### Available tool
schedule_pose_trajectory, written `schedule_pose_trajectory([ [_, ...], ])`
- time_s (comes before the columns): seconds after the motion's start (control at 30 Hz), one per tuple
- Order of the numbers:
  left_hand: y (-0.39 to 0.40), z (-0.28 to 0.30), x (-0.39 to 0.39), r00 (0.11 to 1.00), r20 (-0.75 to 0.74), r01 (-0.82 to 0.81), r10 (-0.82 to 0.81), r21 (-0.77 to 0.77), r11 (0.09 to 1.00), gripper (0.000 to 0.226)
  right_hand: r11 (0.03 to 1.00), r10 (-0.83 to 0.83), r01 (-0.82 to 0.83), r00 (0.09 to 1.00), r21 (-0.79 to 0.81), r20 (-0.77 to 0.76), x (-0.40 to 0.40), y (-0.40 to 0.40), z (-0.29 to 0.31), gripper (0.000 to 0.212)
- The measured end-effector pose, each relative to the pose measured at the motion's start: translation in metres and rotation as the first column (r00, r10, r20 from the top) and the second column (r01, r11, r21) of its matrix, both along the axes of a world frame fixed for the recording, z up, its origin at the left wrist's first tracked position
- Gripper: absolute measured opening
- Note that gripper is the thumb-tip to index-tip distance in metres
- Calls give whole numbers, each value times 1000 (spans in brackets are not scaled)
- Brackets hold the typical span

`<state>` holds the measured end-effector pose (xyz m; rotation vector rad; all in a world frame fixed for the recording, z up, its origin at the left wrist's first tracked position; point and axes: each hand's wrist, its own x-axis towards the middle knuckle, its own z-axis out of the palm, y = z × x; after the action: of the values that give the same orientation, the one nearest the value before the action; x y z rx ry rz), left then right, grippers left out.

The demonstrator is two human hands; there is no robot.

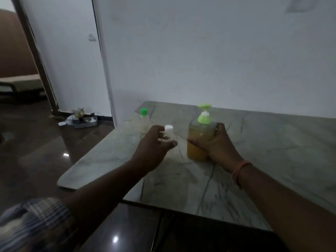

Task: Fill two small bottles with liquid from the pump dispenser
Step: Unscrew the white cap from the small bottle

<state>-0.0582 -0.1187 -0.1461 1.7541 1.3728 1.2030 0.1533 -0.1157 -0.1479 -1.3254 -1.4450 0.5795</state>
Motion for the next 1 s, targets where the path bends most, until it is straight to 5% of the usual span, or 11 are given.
schedule_pose_trajectory([
  [0.07,-18,-4,-4,999,52,-9,10,-9,1000,54,1000,3,-3,1000,-15,-11,2,-20,-2,87],
  [0.3,-51,-26,-7,998,58,-30,27,57,998,47,989,136,-139,990,-53,-46,8,-57,-6,72],
  [0.43,-52,-27,-9,999,32,-19,17,87,996,42,981,166,-170,985,-96,-49,10,-57,-9,86],
  [0.57,-51,-32,-10,999,-33,-24,27,98,995,50,979,-201,200,979,-28,-17,-13,-71,-11,123],
  [0.63,-51,-34,-9,999,-41,-11,16,111,994,49,892,-365,355,931,280,-16,-33,-88,-9,96],
  [0.7,-50,-36,-10,999,-30,16,-12,136,991,48,832,-352,289,935,473,50,-59,-100,2,50],
  [0.77,-51,-36,-12,998,-6,65,-65,152,986,46,911,-252,142,935,387,250,-84,-97,9,29],
  [0.87,-50,-39,-16,993,27,109,-117,193,975,34,949,-294,162,763,269,576,-106,-80,9,27],
  [1.0,-49,-45,-20,994,40,87,-99,242,966,40,966,-205,93,843,241,497,-105,-67,11,20],
])
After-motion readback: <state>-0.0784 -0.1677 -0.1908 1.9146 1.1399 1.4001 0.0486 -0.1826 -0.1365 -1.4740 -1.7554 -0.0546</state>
